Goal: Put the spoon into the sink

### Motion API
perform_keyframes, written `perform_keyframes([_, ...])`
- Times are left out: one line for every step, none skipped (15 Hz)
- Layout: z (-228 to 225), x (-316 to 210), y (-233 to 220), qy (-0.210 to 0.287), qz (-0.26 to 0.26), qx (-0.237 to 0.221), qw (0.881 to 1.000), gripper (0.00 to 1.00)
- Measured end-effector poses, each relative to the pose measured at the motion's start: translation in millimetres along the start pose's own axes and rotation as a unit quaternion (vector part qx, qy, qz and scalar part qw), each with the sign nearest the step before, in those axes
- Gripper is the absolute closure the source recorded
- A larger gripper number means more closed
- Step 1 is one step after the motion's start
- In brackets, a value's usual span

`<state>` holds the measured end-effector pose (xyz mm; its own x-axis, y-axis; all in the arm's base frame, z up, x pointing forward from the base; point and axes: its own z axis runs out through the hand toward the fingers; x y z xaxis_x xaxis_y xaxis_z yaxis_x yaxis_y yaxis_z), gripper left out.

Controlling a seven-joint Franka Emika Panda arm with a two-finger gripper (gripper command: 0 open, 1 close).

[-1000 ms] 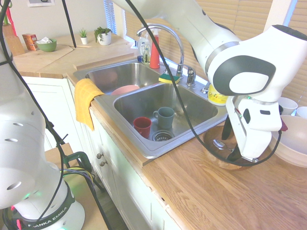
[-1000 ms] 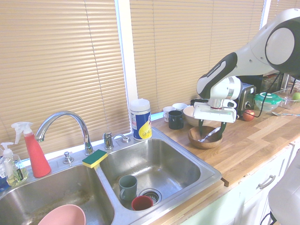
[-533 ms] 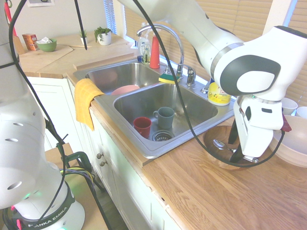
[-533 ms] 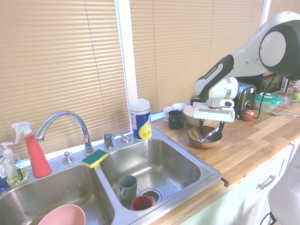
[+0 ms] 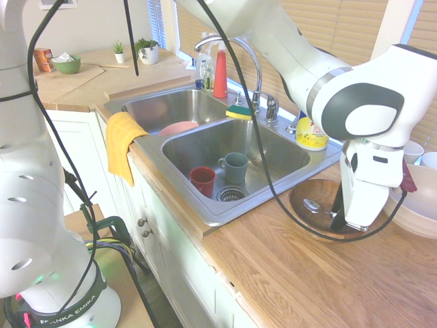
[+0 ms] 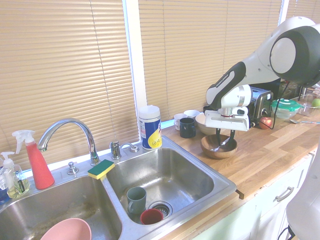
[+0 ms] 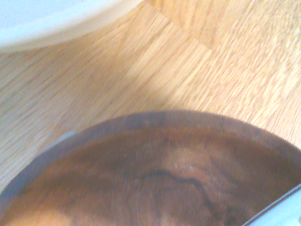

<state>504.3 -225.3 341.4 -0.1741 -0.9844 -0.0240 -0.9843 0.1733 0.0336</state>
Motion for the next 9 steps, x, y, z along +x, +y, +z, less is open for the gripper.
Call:
perform_keyframes([0.6, 0.1, -1.4, 0.002, 0.004, -0.001, 1.000, 1.00])
perform_keyframes([0.6, -0.2, -2.9, 0.003, 0.006, 0.000, 1.000, 1.00])
perform_keyframes([0.6, -0.5, -3.8, 0.004, 0.007, 0.000, 1.000, 1.00])
perform_keyframes([1.2, -1.2, -4.1, 0.004, 0.008, -0.001, 1.000, 1.00])
perform_keyframes([1.7, -1.8, -4.3, 0.004, 0.008, -0.002, 1.000, 1.00])
perform_keyframes([1.7, -2.2, -4.5, 0.004, 0.007, -0.002, 1.000, 1.00])
perform_keyframes([1.5, -2.4, -4.7, 0.004, 0.007, -0.001, 1.000, 1.00])
perform_keyframes([1.3, -2.6, -4.9, 0.005, 0.008, -0.001, 1.000, 1.00])
perform_keyframes([1.4, -3.3, -5.2, 0.005, 0.008, -0.001, 1.000, 1.00])
